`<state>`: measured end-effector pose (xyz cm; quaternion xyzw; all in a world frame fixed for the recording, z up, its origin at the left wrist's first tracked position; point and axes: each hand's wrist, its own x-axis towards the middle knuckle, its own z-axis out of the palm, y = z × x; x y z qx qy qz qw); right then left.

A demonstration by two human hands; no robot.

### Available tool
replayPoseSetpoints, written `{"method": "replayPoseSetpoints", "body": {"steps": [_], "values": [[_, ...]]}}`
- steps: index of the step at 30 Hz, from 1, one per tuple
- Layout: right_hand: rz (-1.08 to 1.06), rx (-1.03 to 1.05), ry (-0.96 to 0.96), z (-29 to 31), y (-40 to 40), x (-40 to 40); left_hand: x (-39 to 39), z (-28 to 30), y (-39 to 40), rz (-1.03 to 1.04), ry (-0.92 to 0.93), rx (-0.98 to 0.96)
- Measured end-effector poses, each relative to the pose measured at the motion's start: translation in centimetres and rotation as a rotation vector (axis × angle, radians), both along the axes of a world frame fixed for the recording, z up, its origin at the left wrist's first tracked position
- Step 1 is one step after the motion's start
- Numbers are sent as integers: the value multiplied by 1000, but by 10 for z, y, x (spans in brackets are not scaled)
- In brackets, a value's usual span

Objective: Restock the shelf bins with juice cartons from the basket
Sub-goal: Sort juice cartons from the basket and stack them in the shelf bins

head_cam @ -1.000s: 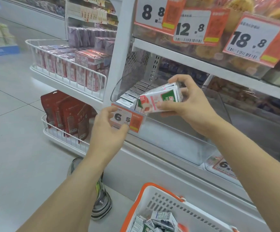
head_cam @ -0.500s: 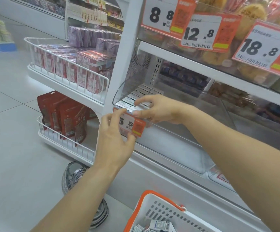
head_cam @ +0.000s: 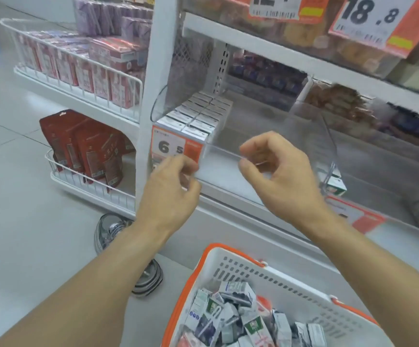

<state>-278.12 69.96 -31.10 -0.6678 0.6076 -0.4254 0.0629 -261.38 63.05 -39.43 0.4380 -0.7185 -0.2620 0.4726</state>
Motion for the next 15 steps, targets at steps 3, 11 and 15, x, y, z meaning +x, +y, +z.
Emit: {"method": "replayPoseSetpoints", "body": {"steps": [3, 11, 15], "values": [[59, 98, 8, -35, 51, -18, -13, -10, 18, -270, -271, 23], [-99, 523, -220, -150, 144, -77, -46, -82, 77, -719, -878, 206], [-91, 675, -188, -197, 176, -90, -64, -123, 88, -735, -1011, 291]]}}
